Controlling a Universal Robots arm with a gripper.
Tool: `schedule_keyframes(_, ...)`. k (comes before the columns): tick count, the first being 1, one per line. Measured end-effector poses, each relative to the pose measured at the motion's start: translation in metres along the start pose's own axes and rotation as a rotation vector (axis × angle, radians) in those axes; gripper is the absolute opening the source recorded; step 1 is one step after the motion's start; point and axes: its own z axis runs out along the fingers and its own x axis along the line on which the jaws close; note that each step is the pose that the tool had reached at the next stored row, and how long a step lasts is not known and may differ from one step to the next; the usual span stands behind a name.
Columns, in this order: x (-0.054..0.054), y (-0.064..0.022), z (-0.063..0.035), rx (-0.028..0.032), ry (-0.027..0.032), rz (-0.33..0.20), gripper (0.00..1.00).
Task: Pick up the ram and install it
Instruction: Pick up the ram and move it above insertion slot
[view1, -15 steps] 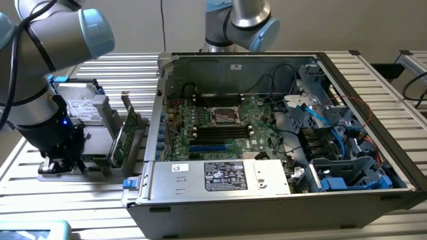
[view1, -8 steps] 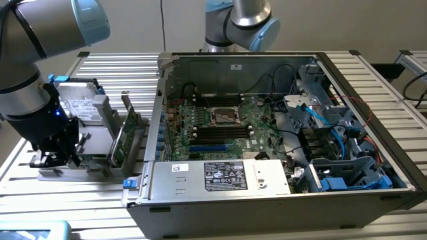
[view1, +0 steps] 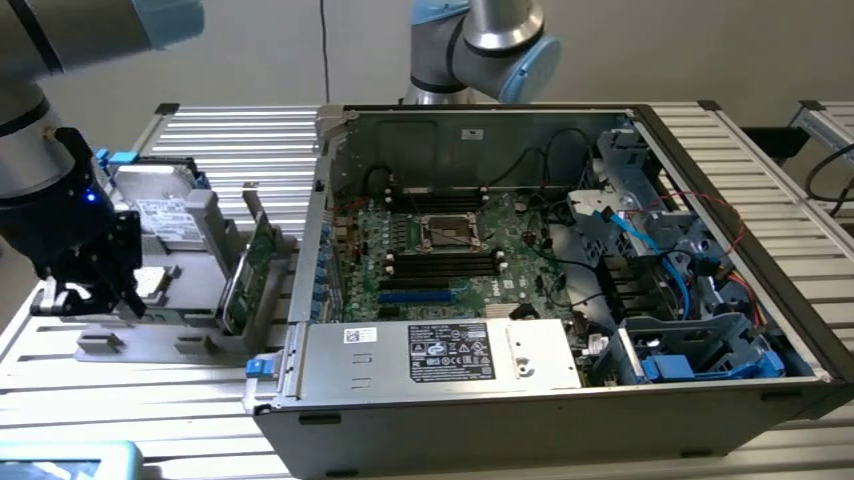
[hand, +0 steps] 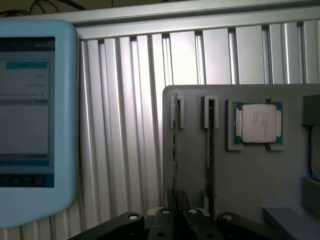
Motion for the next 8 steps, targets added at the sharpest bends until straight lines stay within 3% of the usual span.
schedule_keyframes(5,0.004,-0.0008,-0.0226,0.0,-0.0001,0.0,0.13)
schedule_keyframes(8,0.007,-0.0077,-0.0361,-0.0002,0.0,0.0,0.13)
